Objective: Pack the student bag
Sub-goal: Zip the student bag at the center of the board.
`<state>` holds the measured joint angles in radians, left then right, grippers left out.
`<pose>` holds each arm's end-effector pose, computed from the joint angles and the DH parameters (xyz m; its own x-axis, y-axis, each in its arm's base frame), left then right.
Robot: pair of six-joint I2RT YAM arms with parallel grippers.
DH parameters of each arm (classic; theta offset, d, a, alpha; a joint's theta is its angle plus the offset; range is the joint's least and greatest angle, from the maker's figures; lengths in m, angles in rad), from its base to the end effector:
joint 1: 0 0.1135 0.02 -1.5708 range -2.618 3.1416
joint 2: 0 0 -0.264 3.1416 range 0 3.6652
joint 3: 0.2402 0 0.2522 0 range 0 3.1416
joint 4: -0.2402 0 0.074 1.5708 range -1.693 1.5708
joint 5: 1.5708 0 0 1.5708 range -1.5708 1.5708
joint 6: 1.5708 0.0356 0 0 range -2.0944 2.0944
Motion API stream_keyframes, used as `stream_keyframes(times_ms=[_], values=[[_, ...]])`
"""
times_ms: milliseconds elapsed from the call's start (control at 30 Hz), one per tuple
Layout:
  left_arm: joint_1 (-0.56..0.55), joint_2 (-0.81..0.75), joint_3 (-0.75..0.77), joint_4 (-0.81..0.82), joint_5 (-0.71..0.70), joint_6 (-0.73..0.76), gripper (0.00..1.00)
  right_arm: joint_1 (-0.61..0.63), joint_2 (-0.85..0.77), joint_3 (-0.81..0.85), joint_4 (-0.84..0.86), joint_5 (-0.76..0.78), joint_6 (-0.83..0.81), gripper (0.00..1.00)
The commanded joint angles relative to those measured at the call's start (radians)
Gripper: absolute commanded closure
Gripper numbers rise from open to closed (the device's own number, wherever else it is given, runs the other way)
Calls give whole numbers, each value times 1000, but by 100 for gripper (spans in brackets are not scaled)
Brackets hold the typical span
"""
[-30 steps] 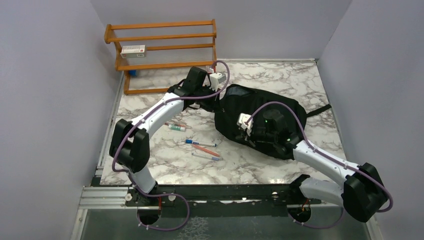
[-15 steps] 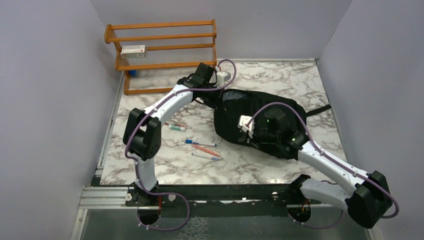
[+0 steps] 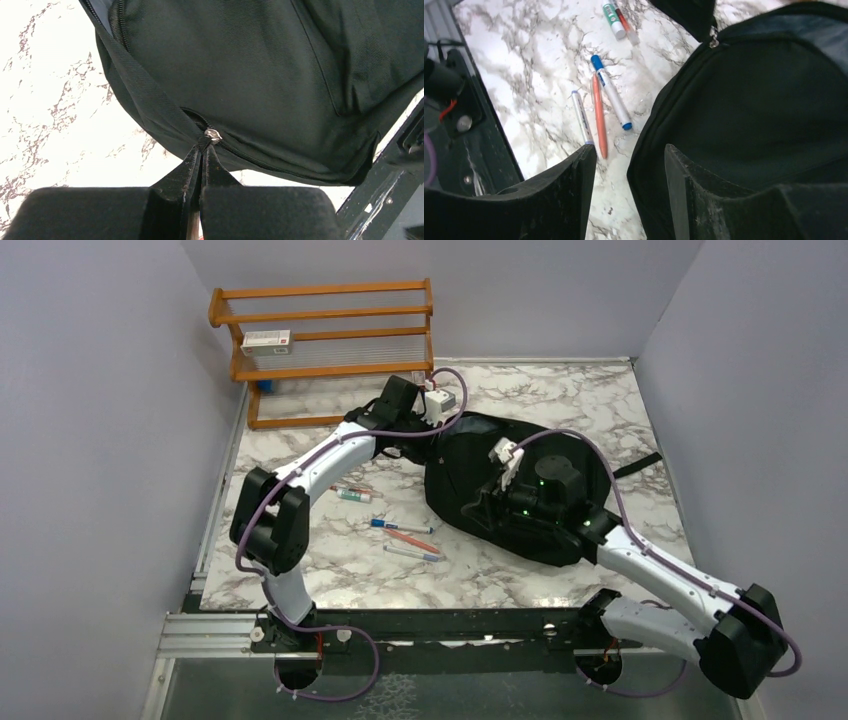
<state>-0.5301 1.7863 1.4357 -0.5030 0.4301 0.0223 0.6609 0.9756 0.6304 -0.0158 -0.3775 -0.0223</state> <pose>0.3350 -0.2136 0.2635 -0.6345 0.3954 -0.6641 0.7104 0.6369 -0.2995 0.1680 0.1472 0.2678 -0.2600 -0.2284 -0.9382 -0.8488 0.5172 0.1093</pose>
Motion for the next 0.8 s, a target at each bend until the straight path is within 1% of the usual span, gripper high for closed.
stream_keyframes(times_ms=[0, 133, 233, 400, 433, 567, 633, 700, 767], values=[[-22, -86, -30, 50, 29, 19, 100, 3, 101, 43, 132, 103, 250, 42], [-36, -106, -44, 50, 44, 22, 100, 3, 220, 81, 173, 142, 287, 40], [-52, -111, -51, 48, 53, 28, 100, 3, 296, 95, 249, 160, 307, 39], [-65, -123, -62, 42, 57, 31, 100, 3, 411, 138, 293, 188, 309, 40], [-67, -140, -68, 34, 69, 38, 100, 3, 459, 134, 339, 169, 289, 48], [-68, -156, -74, 30, 75, 40, 100, 3, 478, 118, 372, 130, 263, 67], [-68, -161, -77, 27, 75, 40, 100, 3, 475, 112, 369, 106, 248, 76], [-68, -165, -79, 24, 73, 41, 100, 3, 469, 107, 351, 74, 221, 88], [-68, -167, -80, 24, 62, 43, 100, 3, 458, 103, 304, 47, 187, 96]])
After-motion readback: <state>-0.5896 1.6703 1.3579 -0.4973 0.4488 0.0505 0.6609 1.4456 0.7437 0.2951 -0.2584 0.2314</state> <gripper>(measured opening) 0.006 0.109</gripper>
